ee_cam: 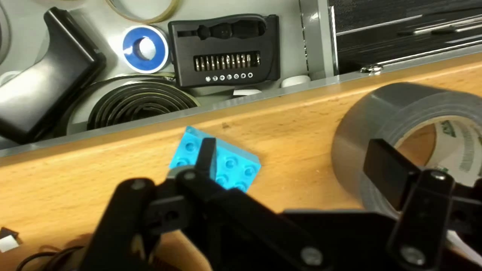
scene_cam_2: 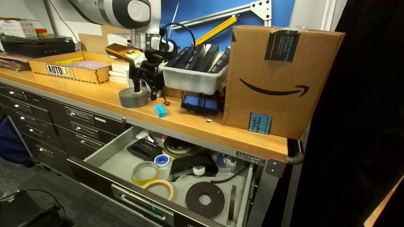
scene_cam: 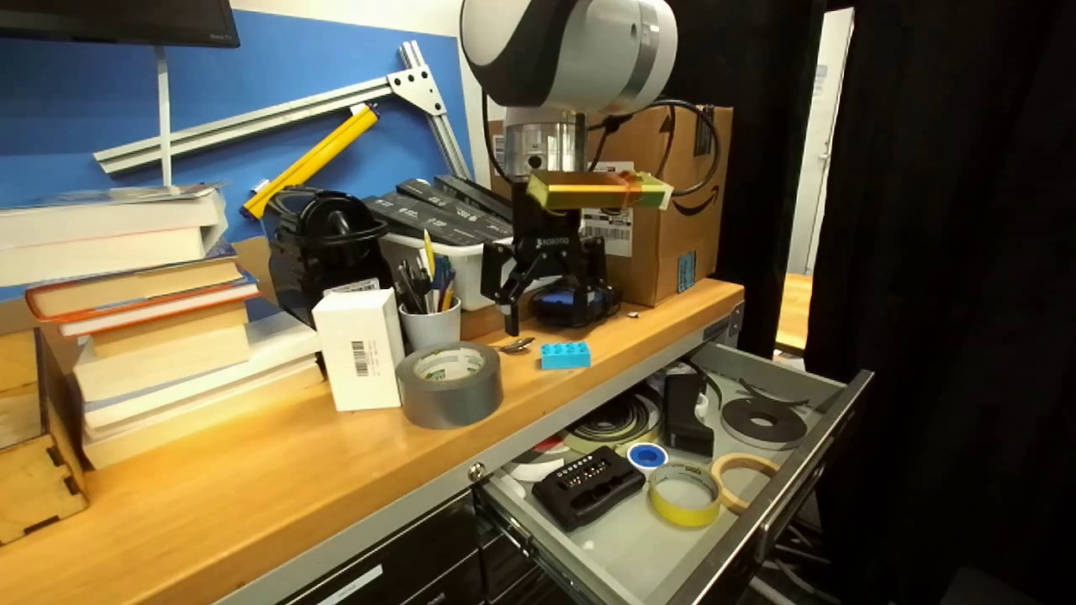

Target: Put the blue lego brick in the open drawer then close the drawer

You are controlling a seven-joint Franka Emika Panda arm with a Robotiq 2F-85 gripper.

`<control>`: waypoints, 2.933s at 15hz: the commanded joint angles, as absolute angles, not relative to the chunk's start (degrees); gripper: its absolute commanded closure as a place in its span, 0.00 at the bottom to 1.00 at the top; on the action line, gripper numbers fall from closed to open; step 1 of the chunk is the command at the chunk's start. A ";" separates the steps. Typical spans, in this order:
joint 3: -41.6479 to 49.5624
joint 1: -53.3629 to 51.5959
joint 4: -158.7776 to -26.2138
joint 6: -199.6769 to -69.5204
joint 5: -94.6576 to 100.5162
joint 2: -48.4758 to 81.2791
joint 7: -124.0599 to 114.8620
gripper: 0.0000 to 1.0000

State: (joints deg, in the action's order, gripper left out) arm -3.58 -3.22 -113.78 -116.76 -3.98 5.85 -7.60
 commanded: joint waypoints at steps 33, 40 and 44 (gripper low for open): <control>1.50 -1.09 -128.91 -124.33 -0.26 -0.02 -29.81 0.93; 3.06 1.81 -137.00 -127.23 -1.98 -0.10 -28.23 0.32; 5.26 4.22 -140.65 -124.92 0.17 -4.39 -28.92 0.01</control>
State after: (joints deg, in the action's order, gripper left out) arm 3.79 2.46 -136.74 -125.99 -0.98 0.98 -28.95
